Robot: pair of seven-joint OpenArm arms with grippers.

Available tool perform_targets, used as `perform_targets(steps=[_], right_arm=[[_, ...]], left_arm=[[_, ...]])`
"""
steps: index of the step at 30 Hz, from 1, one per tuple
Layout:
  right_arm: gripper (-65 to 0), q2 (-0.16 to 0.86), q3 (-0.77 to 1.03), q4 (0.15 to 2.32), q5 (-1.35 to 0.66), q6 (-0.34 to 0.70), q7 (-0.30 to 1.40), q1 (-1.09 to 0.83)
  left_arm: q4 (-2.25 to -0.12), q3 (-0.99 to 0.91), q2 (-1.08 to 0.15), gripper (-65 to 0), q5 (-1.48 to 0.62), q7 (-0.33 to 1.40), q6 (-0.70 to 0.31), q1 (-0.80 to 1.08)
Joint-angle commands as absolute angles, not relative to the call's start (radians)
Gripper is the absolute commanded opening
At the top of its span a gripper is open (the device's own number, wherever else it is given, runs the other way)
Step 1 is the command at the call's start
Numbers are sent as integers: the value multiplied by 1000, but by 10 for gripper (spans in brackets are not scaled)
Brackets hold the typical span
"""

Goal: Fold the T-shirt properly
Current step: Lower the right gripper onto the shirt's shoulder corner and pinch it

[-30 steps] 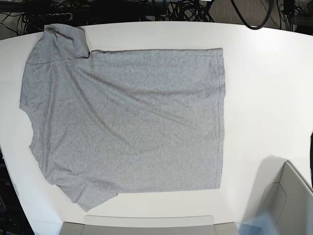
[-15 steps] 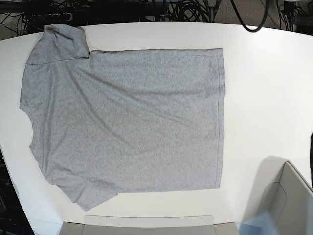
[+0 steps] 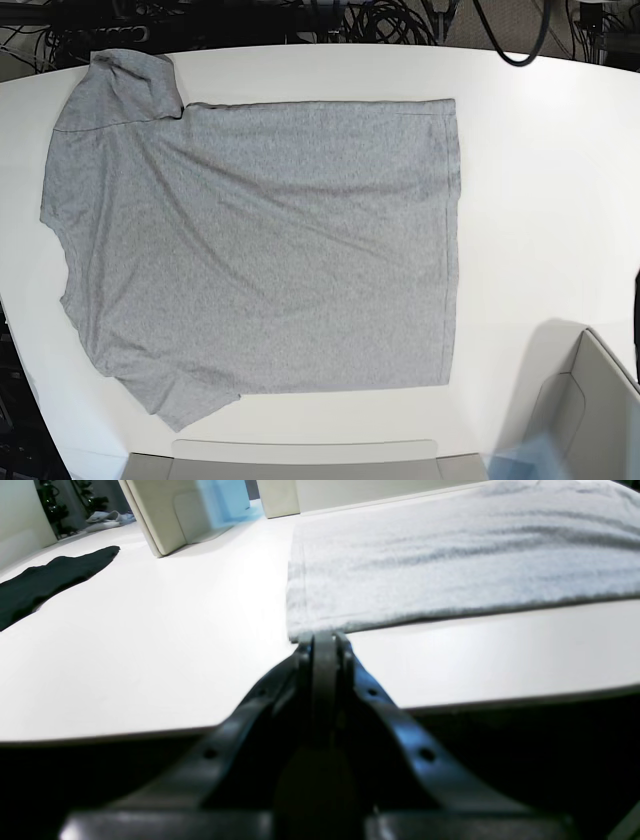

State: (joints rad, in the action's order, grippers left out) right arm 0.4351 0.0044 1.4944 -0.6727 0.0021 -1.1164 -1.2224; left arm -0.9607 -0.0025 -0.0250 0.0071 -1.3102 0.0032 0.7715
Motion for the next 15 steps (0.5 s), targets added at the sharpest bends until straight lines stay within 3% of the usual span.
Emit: perform_targets(steps=[1,4,15], right_arm=[[-441,466,8,1514,-691,-1,-1145,-1250],[-412,516,5,1517,-763,-1,-1133,-1254],[-412,670,5,1515,-1046,-1,-1012,-1216]], left_arm=[[-967,-5,-24,-646,7,-1340,5,791],[-966,-5,-22,-646,7,-1340,5,797],[-966,-5,-22,-646,7,-1340,4,797]])
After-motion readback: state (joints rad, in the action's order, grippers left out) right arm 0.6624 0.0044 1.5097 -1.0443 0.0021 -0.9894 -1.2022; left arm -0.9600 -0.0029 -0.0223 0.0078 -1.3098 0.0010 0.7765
